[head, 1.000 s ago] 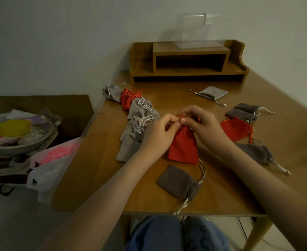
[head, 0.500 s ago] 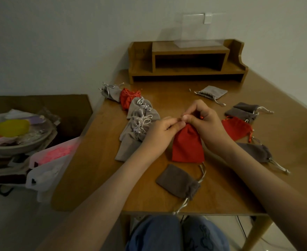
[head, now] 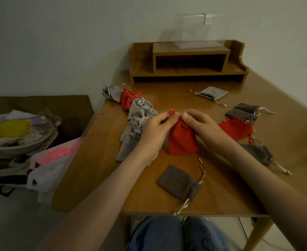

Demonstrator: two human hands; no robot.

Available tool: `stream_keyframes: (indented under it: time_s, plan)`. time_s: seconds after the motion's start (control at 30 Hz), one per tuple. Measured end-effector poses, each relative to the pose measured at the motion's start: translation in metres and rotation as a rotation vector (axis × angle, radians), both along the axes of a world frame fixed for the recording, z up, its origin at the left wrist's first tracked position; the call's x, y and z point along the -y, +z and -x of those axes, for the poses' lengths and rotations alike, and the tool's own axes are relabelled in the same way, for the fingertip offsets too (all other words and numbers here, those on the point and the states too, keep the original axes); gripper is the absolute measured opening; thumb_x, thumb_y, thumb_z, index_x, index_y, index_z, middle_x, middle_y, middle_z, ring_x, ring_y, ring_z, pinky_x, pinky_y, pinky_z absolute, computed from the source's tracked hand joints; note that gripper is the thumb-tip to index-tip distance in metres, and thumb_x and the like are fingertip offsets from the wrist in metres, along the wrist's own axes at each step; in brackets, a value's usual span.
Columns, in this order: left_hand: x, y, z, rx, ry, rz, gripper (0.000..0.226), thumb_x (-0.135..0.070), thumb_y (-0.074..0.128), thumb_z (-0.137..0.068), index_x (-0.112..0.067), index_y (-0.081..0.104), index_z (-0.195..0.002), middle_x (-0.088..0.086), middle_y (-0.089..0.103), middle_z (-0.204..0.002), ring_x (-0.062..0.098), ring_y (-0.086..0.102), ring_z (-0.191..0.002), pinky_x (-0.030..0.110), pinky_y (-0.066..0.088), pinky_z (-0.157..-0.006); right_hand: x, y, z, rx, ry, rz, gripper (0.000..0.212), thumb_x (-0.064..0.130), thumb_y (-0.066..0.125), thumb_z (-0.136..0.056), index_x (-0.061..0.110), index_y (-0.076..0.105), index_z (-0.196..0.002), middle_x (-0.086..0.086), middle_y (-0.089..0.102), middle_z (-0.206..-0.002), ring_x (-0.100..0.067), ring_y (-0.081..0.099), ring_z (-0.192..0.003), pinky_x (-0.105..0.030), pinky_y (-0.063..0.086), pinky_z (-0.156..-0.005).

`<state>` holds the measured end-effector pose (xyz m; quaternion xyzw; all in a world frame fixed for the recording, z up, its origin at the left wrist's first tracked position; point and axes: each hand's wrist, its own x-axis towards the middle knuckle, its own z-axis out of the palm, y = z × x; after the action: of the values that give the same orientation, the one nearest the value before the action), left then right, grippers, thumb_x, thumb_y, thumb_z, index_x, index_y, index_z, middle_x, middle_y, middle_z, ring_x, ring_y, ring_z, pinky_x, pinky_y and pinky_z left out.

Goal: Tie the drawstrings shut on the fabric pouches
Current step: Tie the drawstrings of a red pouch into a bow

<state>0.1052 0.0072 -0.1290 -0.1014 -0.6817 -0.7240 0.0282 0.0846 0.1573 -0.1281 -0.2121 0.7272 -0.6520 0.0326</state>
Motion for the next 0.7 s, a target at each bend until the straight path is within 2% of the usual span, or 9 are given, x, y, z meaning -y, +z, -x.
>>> stream_keyframes:
  time_s: [0.07,0.13,0.23,0.3,0.4,0.43,0.53,0.6,0.7]
  plan:
    - [0.001,0.001,0.001,0.016,0.005,-0.026,0.018,-0.021,0.056,-0.094,-0.013,0.072,-0.1,0.004,0.073,-0.096,0.015,0.067,-0.092,0.03,0.054,-0.083,0.0,-0.001,0.0,0.018,0.033,-0.032,0.022,0.03,0.054,-0.085,0.009,0.056,-0.083,-0.002,0.051,-0.074,-0.01,0.048,-0.067,-0.02,0.038,-0.06]
    - [0.001,0.003,0.0,0.022,-0.011,-0.062,0.018,-0.018,0.054,-0.095,-0.01,0.07,-0.097,-0.004,0.072,-0.082,0.006,0.066,-0.079,0.021,0.053,-0.071,0.0,-0.003,0.002,0.015,0.027,-0.039,0.017,0.023,0.054,-0.088,0.009,0.055,-0.079,0.003,0.054,-0.069,-0.005,0.049,-0.063,-0.017,0.038,-0.058]
    - [0.001,0.005,0.0,0.036,-0.016,-0.127,0.017,-0.013,0.051,-0.096,-0.011,0.066,-0.09,-0.007,0.059,-0.067,-0.003,0.051,-0.052,0.01,0.041,-0.053,-0.001,-0.004,0.005,-0.01,0.011,-0.088,0.015,0.026,0.057,-0.084,0.014,0.056,-0.078,0.012,0.058,-0.065,-0.004,0.052,-0.064,-0.018,0.04,-0.06]
    - [0.002,0.004,0.001,0.032,-0.012,-0.1,0.018,-0.016,0.051,-0.096,-0.015,0.066,-0.086,-0.003,0.052,-0.07,-0.001,0.041,-0.049,0.011,0.035,-0.05,-0.002,-0.006,0.006,-0.012,-0.015,-0.108,0.02,0.034,0.057,-0.082,0.014,0.056,-0.077,0.008,0.056,-0.066,-0.011,0.05,-0.065,-0.024,0.038,-0.061]
    - [0.001,0.006,0.0,0.059,0.002,-0.1,0.019,-0.018,0.05,-0.097,-0.015,0.064,-0.085,-0.003,0.057,-0.078,-0.001,0.041,-0.048,0.011,0.033,-0.049,-0.003,-0.008,0.008,-0.025,-0.082,-0.136,0.035,0.041,0.055,-0.091,0.01,0.054,-0.077,-0.004,0.046,-0.066,-0.017,0.042,-0.062,-0.032,0.032,-0.059]
    - [0.002,0.007,0.0,0.067,-0.001,-0.106,0.019,-0.018,0.049,-0.097,-0.014,0.063,-0.085,-0.004,0.06,-0.078,-0.001,0.042,-0.047,0.011,0.033,-0.048,-0.004,-0.009,0.009,-0.041,-0.111,-0.17,0.037,0.04,0.054,-0.094,0.007,0.054,-0.077,-0.005,0.045,-0.065,-0.015,0.041,-0.059,-0.031,0.032,-0.058]
    - [0.003,0.009,-0.002,0.058,-0.035,-0.048,0.021,-0.02,0.048,-0.098,-0.012,0.063,-0.087,-0.013,0.058,-0.057,0.004,0.031,-0.045,0.015,0.025,-0.044,-0.006,-0.009,0.011,-0.028,-0.166,-0.24,0.039,0.034,0.055,-0.095,-0.002,0.057,-0.079,-0.002,0.047,-0.06,-0.009,0.042,-0.053,-0.027,0.032,-0.054]
    - [0.002,0.008,-0.001,0.09,-0.027,-0.062,0.02,-0.018,0.049,-0.098,-0.012,0.065,-0.088,-0.01,0.061,-0.059,0.002,0.03,-0.043,0.013,0.027,-0.042,-0.006,-0.007,0.01,0.0,-0.188,-0.233,0.046,0.037,0.052,-0.095,-0.004,0.056,-0.075,-0.003,0.045,-0.055,-0.01,0.04,-0.049,-0.025,0.031,-0.05]
    - [0.001,0.006,0.0,0.096,0.001,-0.053,0.02,-0.014,0.049,-0.098,-0.014,0.068,-0.092,-0.002,0.056,-0.066,0.0,0.032,-0.042,0.011,0.03,-0.042,-0.007,-0.004,0.009,0.055,-0.233,-0.221,0.046,0.037,0.047,-0.097,0.006,0.049,-0.063,0.004,0.039,-0.04,-0.006,0.032,-0.036,-0.018,0.027,-0.041]
